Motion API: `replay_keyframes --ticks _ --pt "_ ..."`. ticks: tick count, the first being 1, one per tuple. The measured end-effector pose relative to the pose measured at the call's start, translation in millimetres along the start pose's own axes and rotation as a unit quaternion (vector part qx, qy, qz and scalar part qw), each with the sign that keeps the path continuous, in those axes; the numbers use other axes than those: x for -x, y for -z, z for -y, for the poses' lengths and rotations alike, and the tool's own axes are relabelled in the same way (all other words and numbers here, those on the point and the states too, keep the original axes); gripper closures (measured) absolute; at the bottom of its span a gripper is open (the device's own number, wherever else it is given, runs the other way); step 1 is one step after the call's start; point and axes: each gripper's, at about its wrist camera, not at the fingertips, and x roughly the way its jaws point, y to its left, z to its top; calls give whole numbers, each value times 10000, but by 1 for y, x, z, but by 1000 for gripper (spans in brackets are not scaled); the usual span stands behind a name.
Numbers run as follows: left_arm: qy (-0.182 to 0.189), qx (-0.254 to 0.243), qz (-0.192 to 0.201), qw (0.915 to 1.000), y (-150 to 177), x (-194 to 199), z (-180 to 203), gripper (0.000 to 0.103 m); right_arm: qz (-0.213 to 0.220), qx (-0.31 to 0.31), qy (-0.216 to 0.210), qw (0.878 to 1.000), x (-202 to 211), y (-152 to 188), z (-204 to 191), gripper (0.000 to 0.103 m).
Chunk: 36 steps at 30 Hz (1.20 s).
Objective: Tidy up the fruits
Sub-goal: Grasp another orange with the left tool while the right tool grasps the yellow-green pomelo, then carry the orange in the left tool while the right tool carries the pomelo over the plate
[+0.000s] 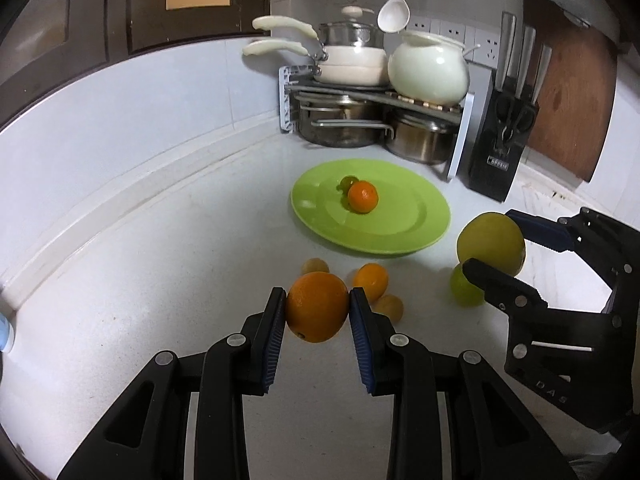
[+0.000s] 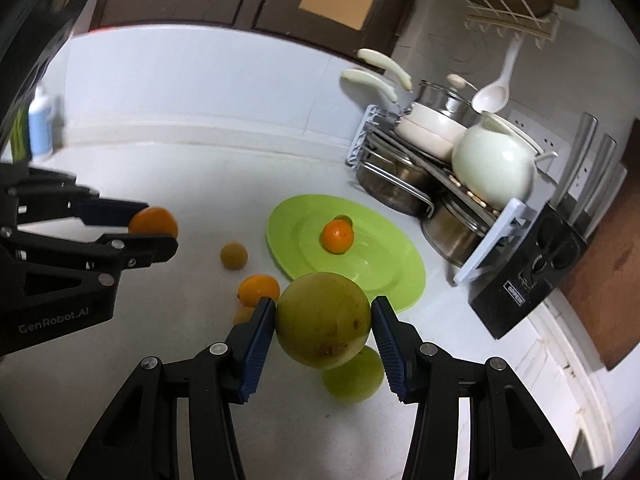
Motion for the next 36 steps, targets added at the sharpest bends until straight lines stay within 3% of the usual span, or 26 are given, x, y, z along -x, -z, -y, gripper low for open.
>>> replay_keyframes --ticks 12,22,36 --pt "67 -96 427 9990 -32 17 16 71 191 -725 -202 9970 12 -16 41 53" --pt "61 -343 842 9958 -73 17 31 71 388 -964 -92 9945 9 -37 70 53" --pt "239 -493 735 9958 -119 -16 41 71 313 -1158 -191 9926 -28 -72 102 53"
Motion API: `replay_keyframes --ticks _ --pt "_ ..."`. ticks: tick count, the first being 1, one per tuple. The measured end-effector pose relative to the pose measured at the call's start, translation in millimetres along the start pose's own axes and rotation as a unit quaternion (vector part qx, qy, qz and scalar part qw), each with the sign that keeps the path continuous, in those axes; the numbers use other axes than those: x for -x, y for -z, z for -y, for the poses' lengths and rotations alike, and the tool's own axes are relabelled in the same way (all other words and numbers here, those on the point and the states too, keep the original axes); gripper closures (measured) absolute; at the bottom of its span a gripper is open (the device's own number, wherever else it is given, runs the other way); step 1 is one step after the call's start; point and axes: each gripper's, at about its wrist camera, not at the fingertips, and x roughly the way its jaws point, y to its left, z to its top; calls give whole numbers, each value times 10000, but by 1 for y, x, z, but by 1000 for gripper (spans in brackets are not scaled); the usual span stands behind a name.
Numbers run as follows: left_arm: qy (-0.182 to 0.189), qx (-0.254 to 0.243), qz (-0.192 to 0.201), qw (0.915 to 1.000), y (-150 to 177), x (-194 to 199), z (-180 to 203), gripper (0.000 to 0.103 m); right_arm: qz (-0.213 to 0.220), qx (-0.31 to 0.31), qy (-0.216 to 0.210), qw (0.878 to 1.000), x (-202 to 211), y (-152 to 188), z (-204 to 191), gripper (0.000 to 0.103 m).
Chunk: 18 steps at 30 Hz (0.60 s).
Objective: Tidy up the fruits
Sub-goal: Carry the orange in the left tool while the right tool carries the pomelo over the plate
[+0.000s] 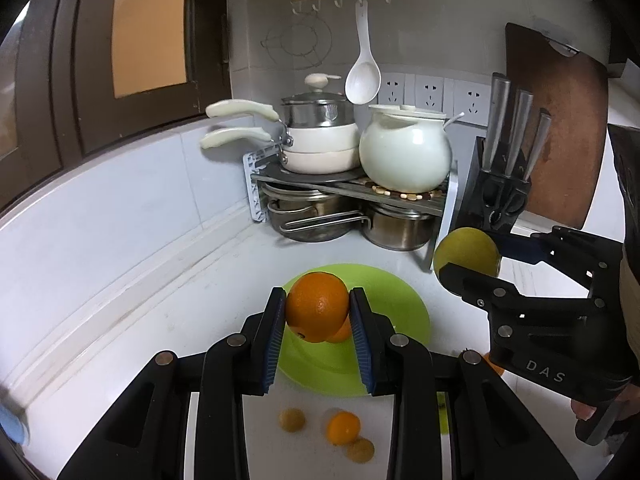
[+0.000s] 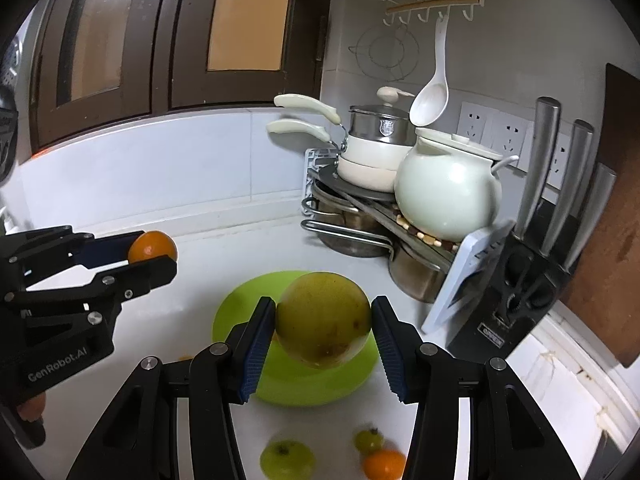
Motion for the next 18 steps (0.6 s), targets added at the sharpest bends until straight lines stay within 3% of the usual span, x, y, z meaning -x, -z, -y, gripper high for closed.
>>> replay_keyframes --ticks 18 --pt "123 195 -947 9952 -13 -115 -36 71 -943 -3 -268 9952 -110 -21 10 53"
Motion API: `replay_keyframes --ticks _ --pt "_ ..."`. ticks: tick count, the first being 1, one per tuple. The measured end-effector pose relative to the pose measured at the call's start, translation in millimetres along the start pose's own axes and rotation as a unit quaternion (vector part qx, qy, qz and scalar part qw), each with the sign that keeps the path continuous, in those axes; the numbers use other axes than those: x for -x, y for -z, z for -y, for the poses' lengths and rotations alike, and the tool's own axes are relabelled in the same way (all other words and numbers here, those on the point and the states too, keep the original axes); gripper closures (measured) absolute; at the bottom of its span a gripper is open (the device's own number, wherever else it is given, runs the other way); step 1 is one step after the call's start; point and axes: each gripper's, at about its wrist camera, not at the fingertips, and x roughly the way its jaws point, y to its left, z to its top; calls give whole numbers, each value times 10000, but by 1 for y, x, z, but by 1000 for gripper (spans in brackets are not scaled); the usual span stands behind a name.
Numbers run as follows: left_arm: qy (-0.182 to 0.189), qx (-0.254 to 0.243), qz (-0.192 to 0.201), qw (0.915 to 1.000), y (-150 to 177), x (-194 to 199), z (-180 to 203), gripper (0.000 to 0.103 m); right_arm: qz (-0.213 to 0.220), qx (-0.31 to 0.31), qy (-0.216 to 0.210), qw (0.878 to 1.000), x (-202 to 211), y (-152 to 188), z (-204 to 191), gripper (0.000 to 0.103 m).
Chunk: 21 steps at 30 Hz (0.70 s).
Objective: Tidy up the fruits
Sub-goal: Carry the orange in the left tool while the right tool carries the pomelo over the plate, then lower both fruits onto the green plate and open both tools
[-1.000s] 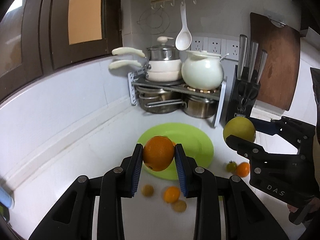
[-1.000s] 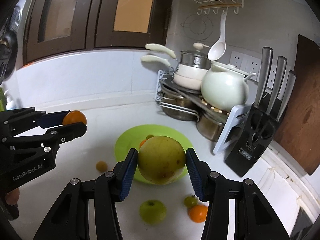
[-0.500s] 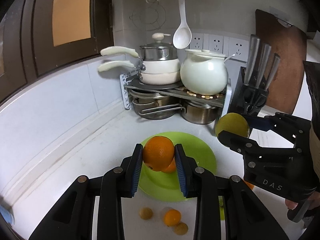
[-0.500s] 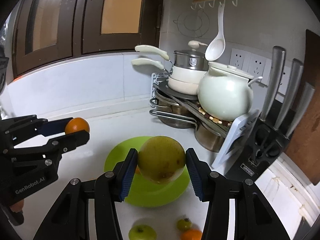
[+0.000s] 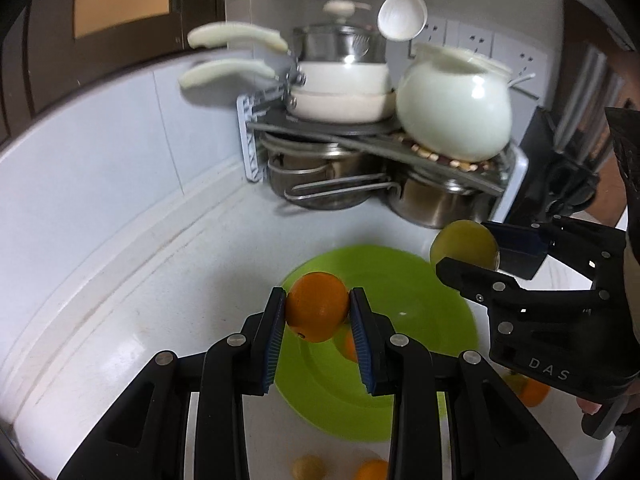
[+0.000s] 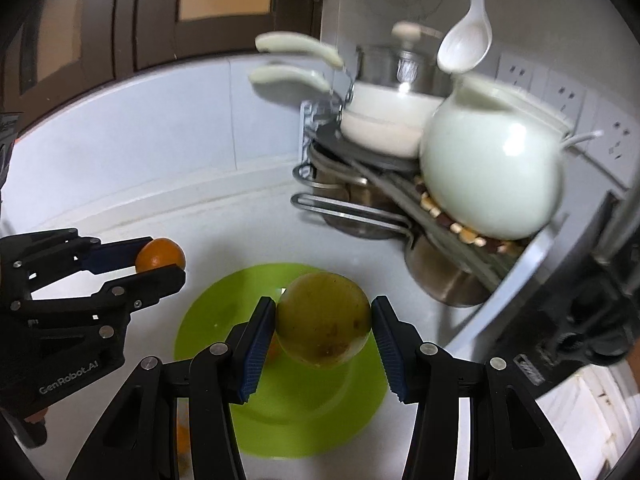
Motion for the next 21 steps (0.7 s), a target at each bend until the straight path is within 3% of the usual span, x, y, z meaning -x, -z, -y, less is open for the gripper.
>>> replay_keyframes --ticks 12,21 --pt "224 86 -628 9977 6 -57 -9 71 -787 -22 -53 9969 -63 12 6 53" --pt "273 75 -842 9960 14 -74 -7 71 -977 -99 -114 9951 -77 14 6 53"
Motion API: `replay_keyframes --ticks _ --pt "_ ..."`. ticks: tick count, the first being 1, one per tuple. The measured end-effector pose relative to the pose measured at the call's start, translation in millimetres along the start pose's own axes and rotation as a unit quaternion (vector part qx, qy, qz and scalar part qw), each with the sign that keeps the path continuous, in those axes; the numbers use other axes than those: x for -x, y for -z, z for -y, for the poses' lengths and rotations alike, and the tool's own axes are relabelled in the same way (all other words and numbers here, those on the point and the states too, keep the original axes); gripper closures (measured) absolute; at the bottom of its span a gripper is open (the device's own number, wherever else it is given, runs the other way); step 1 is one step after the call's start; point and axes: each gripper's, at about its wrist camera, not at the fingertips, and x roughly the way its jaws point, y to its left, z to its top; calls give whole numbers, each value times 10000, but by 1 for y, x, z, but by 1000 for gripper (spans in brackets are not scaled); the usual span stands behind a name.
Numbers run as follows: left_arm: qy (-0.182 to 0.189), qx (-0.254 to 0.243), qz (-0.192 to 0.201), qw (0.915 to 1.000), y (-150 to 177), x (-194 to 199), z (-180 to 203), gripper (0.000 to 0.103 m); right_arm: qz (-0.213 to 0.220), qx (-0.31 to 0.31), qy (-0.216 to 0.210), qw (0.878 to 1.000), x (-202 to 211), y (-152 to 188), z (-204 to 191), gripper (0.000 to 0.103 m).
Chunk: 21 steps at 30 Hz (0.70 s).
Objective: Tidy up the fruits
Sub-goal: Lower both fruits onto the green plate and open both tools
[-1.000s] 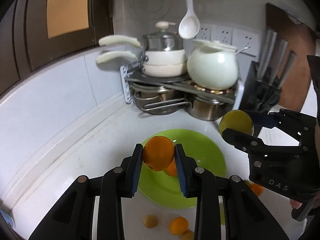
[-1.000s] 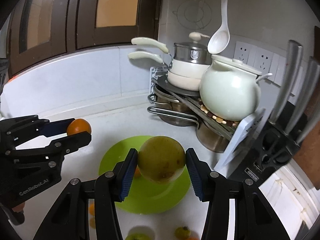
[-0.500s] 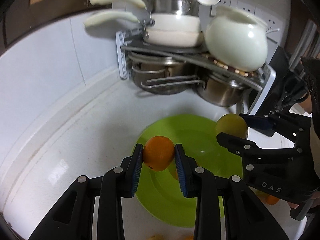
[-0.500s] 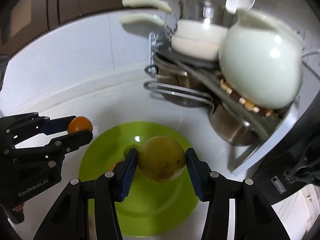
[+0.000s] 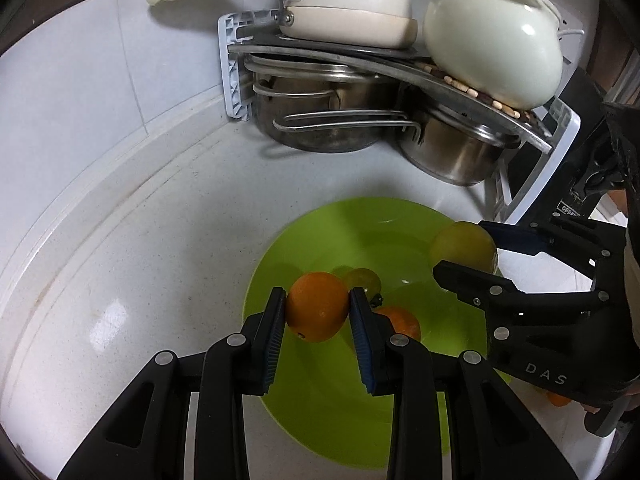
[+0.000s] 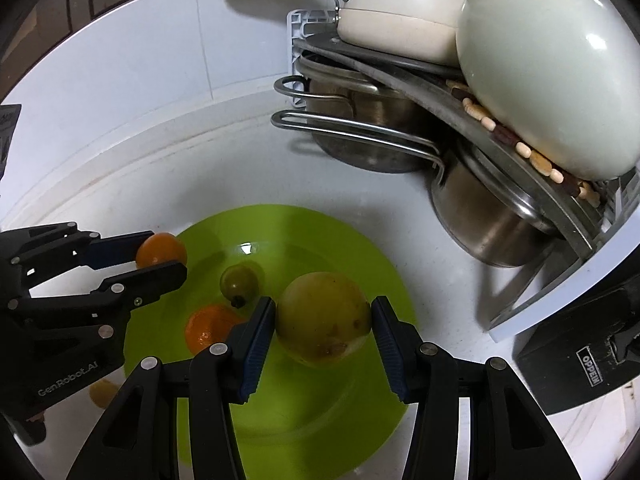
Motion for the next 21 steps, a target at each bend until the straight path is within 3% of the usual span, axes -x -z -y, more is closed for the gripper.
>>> replay_keyframes --ticks 12,21 --pt "14 10 -59 10000 -2 -2 0 71 -40 -41 -80 10000 -3 1 1 53" --pt "-56 10 127 9999 1 15 2 70 308 98 105 9994 20 -1 -2 52"
